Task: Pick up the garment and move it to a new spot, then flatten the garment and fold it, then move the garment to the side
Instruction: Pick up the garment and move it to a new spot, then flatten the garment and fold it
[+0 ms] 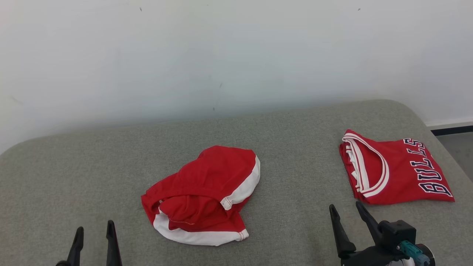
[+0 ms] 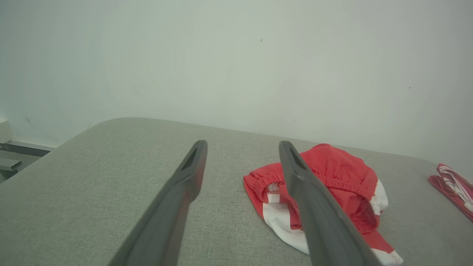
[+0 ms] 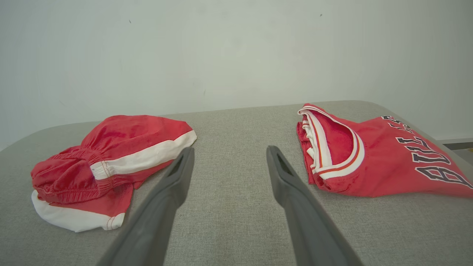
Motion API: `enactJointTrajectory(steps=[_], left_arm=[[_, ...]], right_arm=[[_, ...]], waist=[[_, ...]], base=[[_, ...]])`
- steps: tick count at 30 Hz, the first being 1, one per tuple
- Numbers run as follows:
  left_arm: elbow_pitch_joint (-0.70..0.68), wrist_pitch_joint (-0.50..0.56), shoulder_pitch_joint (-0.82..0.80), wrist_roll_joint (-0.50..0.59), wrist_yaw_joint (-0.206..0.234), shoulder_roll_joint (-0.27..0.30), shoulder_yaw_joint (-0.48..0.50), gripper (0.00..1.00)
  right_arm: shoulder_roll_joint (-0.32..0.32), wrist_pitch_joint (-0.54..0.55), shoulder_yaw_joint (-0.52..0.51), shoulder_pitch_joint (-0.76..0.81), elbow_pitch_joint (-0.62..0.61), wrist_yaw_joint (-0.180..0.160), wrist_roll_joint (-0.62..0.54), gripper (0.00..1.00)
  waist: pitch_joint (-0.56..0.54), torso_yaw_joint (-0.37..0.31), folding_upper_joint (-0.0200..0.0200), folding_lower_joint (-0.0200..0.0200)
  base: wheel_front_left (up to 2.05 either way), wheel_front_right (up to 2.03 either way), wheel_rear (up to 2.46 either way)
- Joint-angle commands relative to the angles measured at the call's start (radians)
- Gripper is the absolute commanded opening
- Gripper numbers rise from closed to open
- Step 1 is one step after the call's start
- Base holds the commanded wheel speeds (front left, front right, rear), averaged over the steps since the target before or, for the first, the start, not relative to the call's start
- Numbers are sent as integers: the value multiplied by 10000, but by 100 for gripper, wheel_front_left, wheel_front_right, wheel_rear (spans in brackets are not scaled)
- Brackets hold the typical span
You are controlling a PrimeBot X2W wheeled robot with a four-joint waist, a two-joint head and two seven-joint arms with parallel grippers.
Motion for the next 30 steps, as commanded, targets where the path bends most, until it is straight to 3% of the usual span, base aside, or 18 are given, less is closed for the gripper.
enactJointTrajectory(steps=[1, 30], left_arm=[[-24, -16, 141, 99, -8, -26, 23, 100], [424, -17, -39, 333, -311, -178, -81, 100]], right_arm=[[1, -55, 11, 103, 30, -26, -35, 100], [12, -49, 222, -88, 308, -26, 322, 100]], waist=[[-3, 11, 0, 1], [184, -92, 0, 1]], base=[[0, 0, 0], [0, 0, 0]])
